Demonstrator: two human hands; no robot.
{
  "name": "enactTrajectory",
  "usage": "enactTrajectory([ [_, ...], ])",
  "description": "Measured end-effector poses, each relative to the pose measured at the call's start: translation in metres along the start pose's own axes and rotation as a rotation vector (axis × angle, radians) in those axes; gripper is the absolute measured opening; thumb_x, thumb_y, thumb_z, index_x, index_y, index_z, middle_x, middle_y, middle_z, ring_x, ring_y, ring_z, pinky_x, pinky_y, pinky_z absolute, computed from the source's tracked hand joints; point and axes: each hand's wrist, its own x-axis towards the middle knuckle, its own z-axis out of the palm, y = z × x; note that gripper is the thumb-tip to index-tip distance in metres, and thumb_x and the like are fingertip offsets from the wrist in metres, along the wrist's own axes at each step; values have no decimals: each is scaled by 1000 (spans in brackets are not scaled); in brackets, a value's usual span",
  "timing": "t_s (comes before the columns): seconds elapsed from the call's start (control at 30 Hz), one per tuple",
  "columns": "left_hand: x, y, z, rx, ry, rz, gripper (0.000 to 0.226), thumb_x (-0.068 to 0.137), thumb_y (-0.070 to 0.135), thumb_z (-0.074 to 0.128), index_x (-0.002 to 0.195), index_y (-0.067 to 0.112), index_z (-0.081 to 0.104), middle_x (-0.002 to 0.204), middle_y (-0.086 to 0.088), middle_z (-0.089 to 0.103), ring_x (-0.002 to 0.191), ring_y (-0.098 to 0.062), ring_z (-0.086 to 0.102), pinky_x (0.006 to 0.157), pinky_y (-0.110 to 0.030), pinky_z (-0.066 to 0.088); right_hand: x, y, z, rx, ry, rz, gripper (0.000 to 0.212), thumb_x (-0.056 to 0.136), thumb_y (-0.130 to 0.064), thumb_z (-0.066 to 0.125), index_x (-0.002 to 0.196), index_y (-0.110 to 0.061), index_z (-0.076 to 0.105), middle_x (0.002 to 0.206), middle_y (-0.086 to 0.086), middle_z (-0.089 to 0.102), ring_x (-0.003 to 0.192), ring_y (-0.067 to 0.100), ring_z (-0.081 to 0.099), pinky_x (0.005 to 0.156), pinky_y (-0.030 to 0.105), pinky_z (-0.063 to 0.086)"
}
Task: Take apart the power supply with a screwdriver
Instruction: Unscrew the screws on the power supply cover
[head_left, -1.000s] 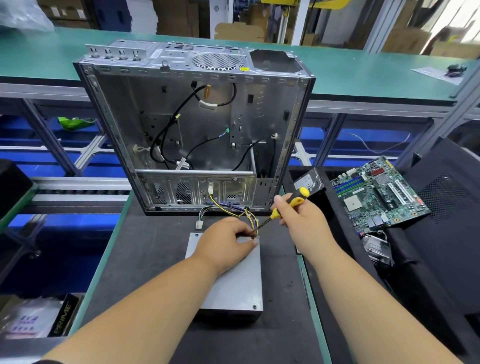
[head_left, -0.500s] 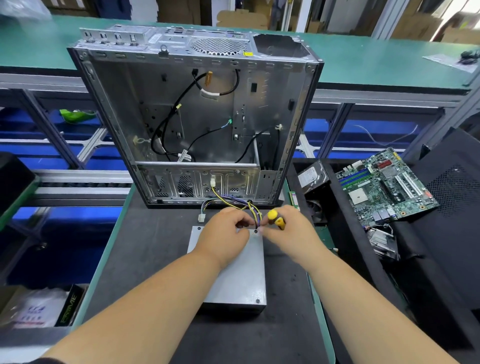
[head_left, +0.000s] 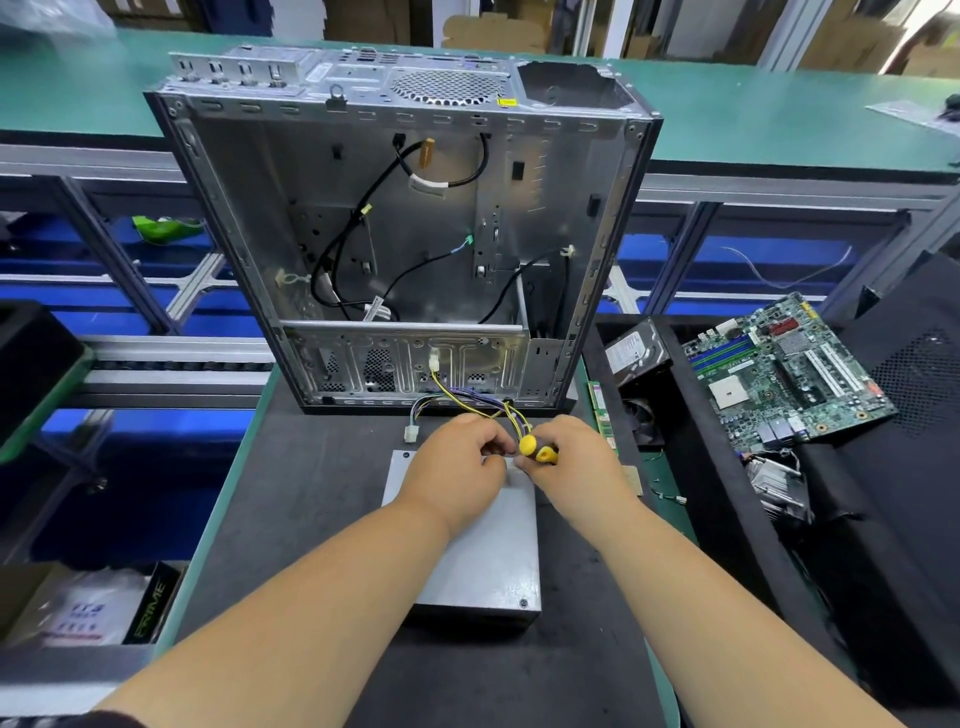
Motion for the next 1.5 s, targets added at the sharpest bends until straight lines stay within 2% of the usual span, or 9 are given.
enactTrajectory([
  [0.33, -1, 3, 1, 12, -9, -11, 33, 79, 2, 51, 83, 30, 69, 91, 14, 58, 85, -1, 55, 77, -20, 45, -4, 53, -33, 152, 158, 401, 4, 90, -21, 66, 88, -19, 64, 84, 3, 66, 77, 23, 59, 68, 34, 47],
  [0.67, 0, 3, 3, 82, -11, -15, 30, 81, 6, 55, 83, 32, 70, 93, 15, 60, 86, 2, 56, 72, -17, 41, -35, 126, -59, 270, 280, 789, 18, 84, -8, 72, 76, -16, 58, 75, 5, 61, 69, 24, 53, 67, 34, 43],
  [0.77, 0, 3, 3, 101, -2, -14, 32, 81, 6, 55, 82, 35, 69, 93, 17, 60, 86, 7, 54, 69, -9, 36, -37, 124, -64, 307, 315, 777, 4, 88, -13, 67, 86, -11, 64, 79, 8, 63, 68, 22, 52, 66, 33, 42],
  [0.9, -1, 3, 3, 64, 9, -13, 32, 82, 4, 55, 85, 31, 71, 93, 17, 61, 88, 13, 51, 68, -2, 33, -39, 107, -68, 489, 351, 696, 25, 92, -27, 62, 95, -3, 60, 84, 8, 58, 71, 22, 47, 64, 34, 35],
  [1.1, -4, 0, -3, -43, -20, 67, 35, 78, -1, 56, 89, 29, 71, 96, 10, 63, 92, 2, 55, 82, -17, 41, -36, 62, -65, 646, 359, 482, 15, 94, -24, 61, 82, -16, 61, 79, 0, 64, 74, 14, 60, 81, 38, 50],
  [1.23, -12, 1, -11, -97, -114, 184, 38, 76, -4, 56, 99, 22, 70, 102, 4, 62, 99, -4, 57, 94, -24, 45, -45, 21, -58, 635, 338, 400, 24, 77, -44, 61, 81, -21, 64, 83, 4, 69, 79, 18, 60, 79, 37, 48],
  [1.33, -25, -1, -16, 26, -256, 348, 39, 71, 9, 56, 108, 14, 69, 106, 1, 62, 106, -15, 55, 99, -34, 43, -52, -3, -52, 631, 326, 331, 18, 78, -40, 62, 84, -23, 64, 93, 9, 70, 85, 26, 62, 83, 42, 51],
  [1.4, -38, -3, -18, 95, -341, 422, 39, 74, 23, 62, 113, 17, 67, 114, 4, 60, 112, -12, 50, 103, -32, 38, -57, -14, -47, 668, 364, 274, 1, 88, -21, 63, 88, -22, 64, 93, 10, 71, 83, 17, 63, 81, 40, 50],
  [1.5, -59, -10, -20, 207, -461, 525, 63, 74, 59, 69, 126, 26, 58, 131, 10, 46, 125, -6, 38, 110, -24, 31, -67, -32, -42, 719, 421, 201, 10, 91, -13, 60, 96, -21, 62, 90, 6, 69, 83, 11, 67, 81, 33, 50],
])
